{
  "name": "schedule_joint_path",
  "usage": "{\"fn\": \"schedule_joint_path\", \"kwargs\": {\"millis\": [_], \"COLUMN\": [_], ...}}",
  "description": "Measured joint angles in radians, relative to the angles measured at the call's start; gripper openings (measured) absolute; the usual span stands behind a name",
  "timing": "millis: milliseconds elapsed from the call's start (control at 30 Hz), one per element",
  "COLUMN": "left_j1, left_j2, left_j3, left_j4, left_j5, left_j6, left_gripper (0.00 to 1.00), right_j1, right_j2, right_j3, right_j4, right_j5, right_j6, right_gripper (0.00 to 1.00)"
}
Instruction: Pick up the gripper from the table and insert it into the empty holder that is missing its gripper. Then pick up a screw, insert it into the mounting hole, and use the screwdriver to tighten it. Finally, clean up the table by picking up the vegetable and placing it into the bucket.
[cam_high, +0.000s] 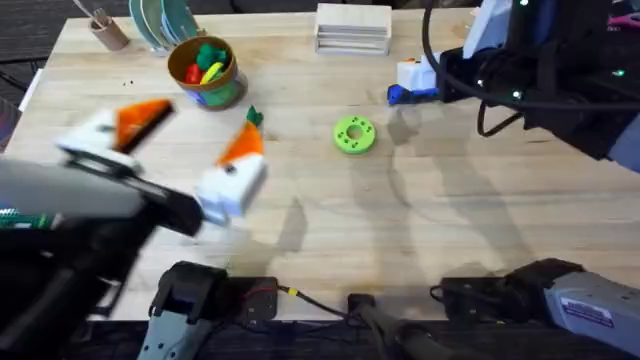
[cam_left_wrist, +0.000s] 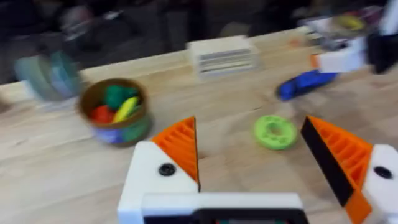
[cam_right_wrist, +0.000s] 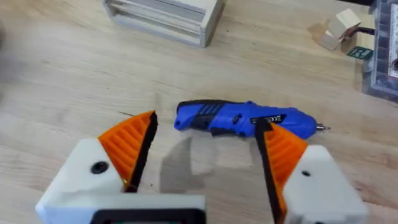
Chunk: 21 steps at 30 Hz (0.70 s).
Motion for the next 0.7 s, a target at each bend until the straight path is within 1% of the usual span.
{"fn": "schedule_joint_path", "kwargs": {"millis": [67,167,267,400,567,700], "left_j1": [0.000,0.000,0.000,0.000,0.000,0.000], "left_j2": [0.087,0.268,0.452,0.658,0.878,1.020], "left_j3": [0.080,0.193,0.270,0.305,0.304,0.304], "left_j4": [-0.059,-0.125,-0.119,-0.060,-0.065,-0.076], "left_j5": [-0.096,-0.224,-0.293,-0.328,-0.358,-0.350], "left_j6": [0.018,0.035,0.048,0.053,0.056,0.032], "left_gripper": [0.991,0.990,0.992,0.993,0.993,0.993], "right_j1": [0.000,0.000,0.000,0.000,0.000,0.000], "right_j2": [0.000,0.000,0.000,0.000,0.000,0.000], "right_j3": [0.000,0.000,0.000,0.000,0.000,0.000], "right_j4": [0.000,0.000,-0.002,-0.010,-0.049,-0.092], "right_j5": [0.000,0.000,0.000,0.000,-0.003,-0.003], "right_j6": [0.002,0.007,0.010,0.011,0.012,0.012], "right_gripper": [0.991,0.992,0.991,0.991,0.992,0.991]}}
